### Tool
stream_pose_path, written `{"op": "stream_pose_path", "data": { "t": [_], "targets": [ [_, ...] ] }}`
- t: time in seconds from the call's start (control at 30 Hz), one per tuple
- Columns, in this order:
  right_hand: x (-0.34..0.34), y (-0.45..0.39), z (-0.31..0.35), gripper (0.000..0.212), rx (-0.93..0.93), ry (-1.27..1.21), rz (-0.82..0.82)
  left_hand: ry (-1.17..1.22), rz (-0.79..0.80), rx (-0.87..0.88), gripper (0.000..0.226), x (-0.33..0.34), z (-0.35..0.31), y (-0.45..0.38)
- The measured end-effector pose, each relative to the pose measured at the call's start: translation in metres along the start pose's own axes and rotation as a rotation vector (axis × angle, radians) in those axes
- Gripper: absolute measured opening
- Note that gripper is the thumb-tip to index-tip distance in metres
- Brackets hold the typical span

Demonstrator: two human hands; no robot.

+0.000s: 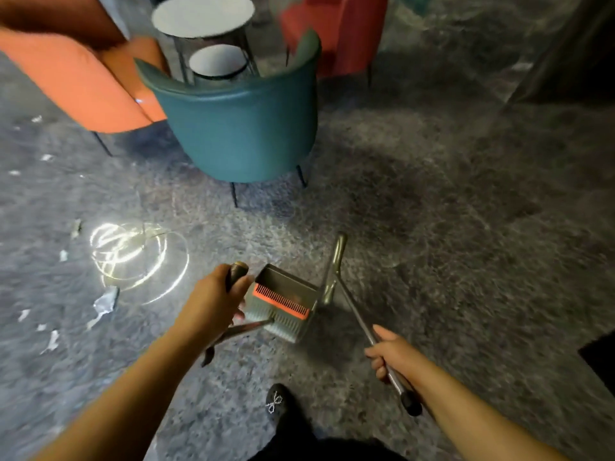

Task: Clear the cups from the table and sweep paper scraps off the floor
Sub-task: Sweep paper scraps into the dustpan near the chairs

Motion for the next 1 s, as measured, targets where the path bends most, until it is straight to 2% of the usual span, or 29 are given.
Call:
{"op": "stream_pose_path", "data": {
  "t": [0.1, 0.33, 0.47, 0.53, 0.73, 1.0],
  "targets": [
    [0.049, -0.001, 0.027, 0.07, -0.003, 0.089, 0.027, 0.045, -0.028, -0.055, 0.015, -0.037, 0.033, -0.005],
    [0.158, -0.015, 0.073, 0.075, 0.007, 0.299, 0.054, -0.035, -0.237, -0.064, 0.023, -0.117, 0.099, 0.003],
    [0.209, -0.019, 0.099, 0.072, 0.002, 0.442, 0.093, -0.01, -0.326, -0.146, 0.032, -0.148, 0.133, 0.013],
    [0.234, -0.023, 0.114, 0.066, 0.001, 0.533, 0.113, -0.011, -0.378, -0.194, 0.033, -0.163, 0.152, 0.016],
    [0.309, -0.039, 0.171, 0.067, -0.005, 0.793, 0.156, 0.009, -0.54, -0.369, 0.031, -0.206, 0.193, 0.016],
    [0.413, -0.059, 0.253, 0.064, -0.007, 0.992, 0.265, -0.017, -0.633, -0.524, 0.031, -0.264, 0.225, -0.017]
  ]
}}
Point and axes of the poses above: each hand's wrist, its own y-axis away from the middle knuckle, its own x-axis out of the palm, z = x × y, the point moved 2 cm from there along -y, towards the middle knuckle, and after that the axes turned 14 degrees about x, right-handed, at the moved point
